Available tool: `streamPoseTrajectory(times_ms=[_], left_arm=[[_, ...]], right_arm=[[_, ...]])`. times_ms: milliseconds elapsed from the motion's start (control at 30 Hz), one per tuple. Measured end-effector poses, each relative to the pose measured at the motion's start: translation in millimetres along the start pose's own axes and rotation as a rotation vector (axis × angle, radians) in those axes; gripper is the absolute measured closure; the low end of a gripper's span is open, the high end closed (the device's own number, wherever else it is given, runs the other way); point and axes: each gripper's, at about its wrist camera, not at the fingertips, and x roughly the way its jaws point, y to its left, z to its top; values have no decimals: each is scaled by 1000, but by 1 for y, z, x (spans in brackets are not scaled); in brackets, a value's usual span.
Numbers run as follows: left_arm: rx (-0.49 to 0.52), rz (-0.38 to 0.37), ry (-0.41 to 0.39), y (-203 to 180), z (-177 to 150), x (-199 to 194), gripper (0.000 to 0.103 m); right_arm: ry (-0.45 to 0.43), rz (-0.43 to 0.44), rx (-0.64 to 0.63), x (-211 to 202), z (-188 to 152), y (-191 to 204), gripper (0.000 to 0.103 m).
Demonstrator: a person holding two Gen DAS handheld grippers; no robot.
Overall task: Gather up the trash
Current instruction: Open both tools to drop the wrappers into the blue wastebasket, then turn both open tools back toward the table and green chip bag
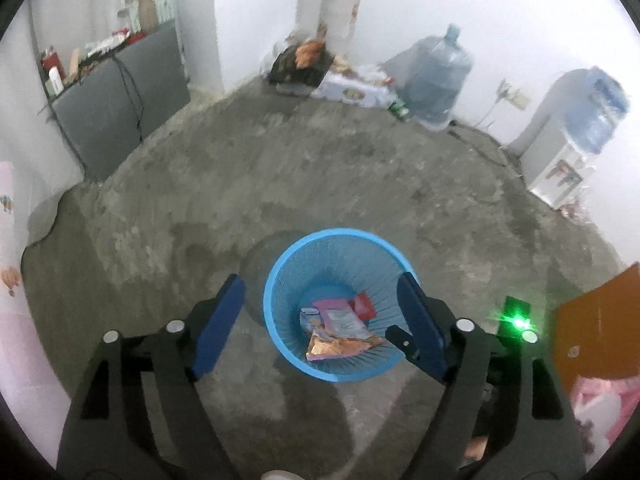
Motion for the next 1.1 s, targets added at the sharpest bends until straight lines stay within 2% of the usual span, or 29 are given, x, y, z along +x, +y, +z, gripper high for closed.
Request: streamPoseTrajectory(times_ms=[133, 333, 433, 567, 633, 767, 900, 1000, 1100], left_arm=[[-12, -69, -46, 17, -4, -54, 21], [-99, -140, -95, 77, -36, -146, 20], [-167, -136, -124, 111, -58, -187, 14], [-261, -117, -197, 156, -96, -246, 11], [-313, -93, -238, 179, -119, -278, 11], [-428, -47, -369, 219, -173, -344, 9], [-509, -2, -465, 246, -222, -394, 9], [-549, 26, -504, 259, -261, -419, 9], [-567, 62, -514, 265, -297, -433, 9]], right_arm=[[-58, -17, -72, -35, -15, 23, 35], [-160, -62, -273, -99, -56, 84, 20], [-217, -91, -393, -129, -80, 119, 12], [-271, -123, -514, -159, -109, 157, 6], [-298, -152, -577, -172, -126, 175, 6], [-352, -206, -684, -193, -159, 204, 6], [-408, -177, -799, -211, -197, 231, 6], [-397, -72, -874, -220, -222, 248, 6], [-344, 40, -941, -225, -245, 263, 6]])
